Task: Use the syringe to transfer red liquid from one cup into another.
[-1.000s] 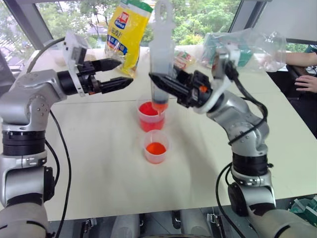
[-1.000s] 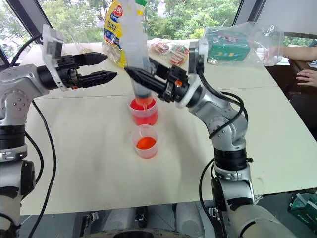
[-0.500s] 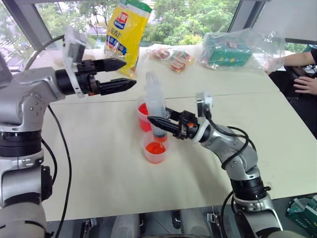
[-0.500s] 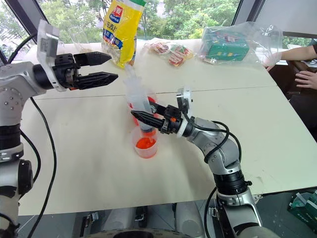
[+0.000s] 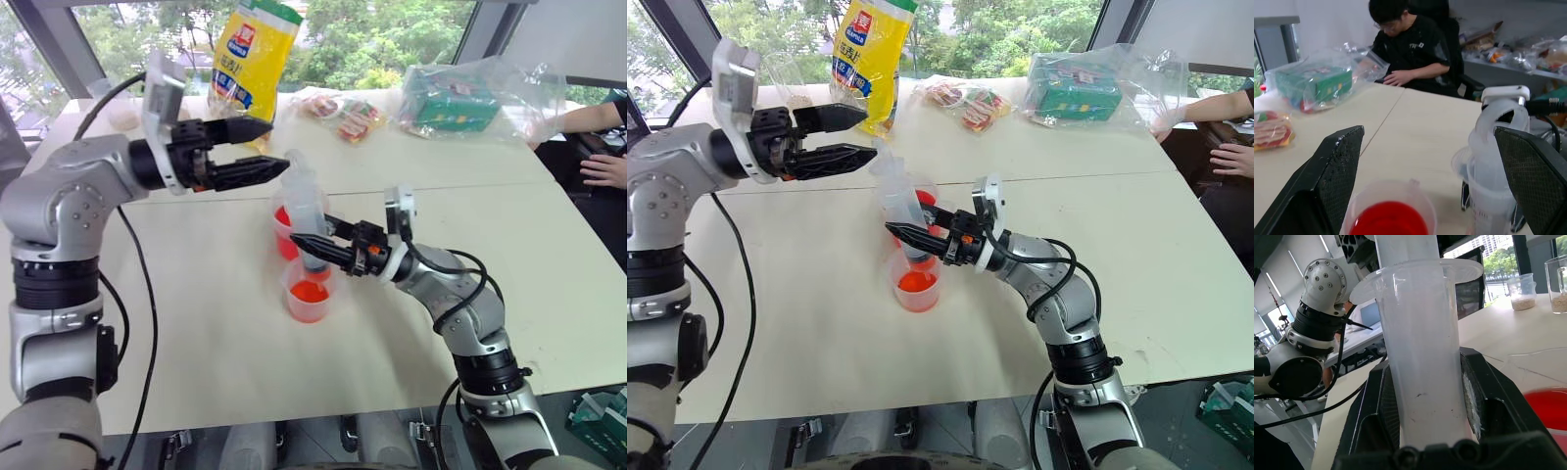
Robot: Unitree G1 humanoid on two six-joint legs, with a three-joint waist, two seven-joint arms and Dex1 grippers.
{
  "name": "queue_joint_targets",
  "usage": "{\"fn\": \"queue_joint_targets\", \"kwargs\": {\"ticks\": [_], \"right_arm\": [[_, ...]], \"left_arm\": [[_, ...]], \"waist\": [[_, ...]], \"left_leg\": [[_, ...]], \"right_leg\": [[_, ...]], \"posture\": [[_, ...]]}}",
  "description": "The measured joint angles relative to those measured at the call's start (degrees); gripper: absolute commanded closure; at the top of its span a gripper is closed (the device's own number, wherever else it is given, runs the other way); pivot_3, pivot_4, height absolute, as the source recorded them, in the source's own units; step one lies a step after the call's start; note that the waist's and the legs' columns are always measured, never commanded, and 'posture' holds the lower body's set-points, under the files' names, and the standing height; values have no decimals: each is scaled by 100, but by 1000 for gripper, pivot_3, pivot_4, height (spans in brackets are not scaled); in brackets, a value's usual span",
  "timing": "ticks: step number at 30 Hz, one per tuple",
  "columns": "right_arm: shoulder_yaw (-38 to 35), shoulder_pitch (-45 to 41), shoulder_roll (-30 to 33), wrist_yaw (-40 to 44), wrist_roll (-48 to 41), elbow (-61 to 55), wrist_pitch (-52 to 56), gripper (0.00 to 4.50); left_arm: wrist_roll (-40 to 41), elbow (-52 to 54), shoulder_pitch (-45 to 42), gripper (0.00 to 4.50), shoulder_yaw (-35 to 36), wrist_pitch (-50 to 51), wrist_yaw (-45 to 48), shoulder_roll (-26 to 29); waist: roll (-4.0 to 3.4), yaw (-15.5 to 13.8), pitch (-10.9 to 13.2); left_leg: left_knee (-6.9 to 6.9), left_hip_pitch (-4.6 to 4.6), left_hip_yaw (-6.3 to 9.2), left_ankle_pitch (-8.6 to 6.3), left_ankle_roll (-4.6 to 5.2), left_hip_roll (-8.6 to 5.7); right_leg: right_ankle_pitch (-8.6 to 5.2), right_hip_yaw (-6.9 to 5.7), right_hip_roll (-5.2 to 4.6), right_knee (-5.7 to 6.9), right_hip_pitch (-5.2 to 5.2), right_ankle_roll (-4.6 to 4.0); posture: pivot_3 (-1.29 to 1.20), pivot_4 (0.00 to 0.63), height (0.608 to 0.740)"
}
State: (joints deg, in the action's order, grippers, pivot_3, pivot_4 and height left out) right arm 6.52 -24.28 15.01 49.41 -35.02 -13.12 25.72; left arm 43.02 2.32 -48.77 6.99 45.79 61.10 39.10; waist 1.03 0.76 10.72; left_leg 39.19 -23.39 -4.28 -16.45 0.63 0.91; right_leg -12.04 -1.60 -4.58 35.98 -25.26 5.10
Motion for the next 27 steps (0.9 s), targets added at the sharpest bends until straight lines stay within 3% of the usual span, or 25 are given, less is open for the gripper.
{"fn": "queue_joint_targets", "kwargs": {"ticks": [3,5,13,27], "right_arm": [[3,0,3,6,6,0,2,3120],[3,3,26,5,10,0,12,3120],[-66,-1,32,-107,-14,-40,152,3120],[-158,-260,38,-414,-523,-298,928,3120]], "left_arm": [[-20,-2,-43,139,-126,-27,-12,-143],[-50,0,-43,684,-156,-79,-12,-185],[22,159,-41,4474,-308,-105,64,-336],[-34,356,9,4474,-310,-224,96,-245]], "waist": [[0,0,0],[0,0,0],[0,0,0],[0,2,0]], "left_leg": [[0,0,0,0,0,0],[0,0,0,0,0,0],[0,0,0,0,0,0],[0,1,2,0,0,0]], "right_leg": [[0,0,0,0,0,0],[0,0,0,0,0,0],[0,0,0,0,0,0],[0,0,0,0,0,0]], "posture": [[0,150,740],[0,150,740],[0,150,740],[0,150,740]]}}
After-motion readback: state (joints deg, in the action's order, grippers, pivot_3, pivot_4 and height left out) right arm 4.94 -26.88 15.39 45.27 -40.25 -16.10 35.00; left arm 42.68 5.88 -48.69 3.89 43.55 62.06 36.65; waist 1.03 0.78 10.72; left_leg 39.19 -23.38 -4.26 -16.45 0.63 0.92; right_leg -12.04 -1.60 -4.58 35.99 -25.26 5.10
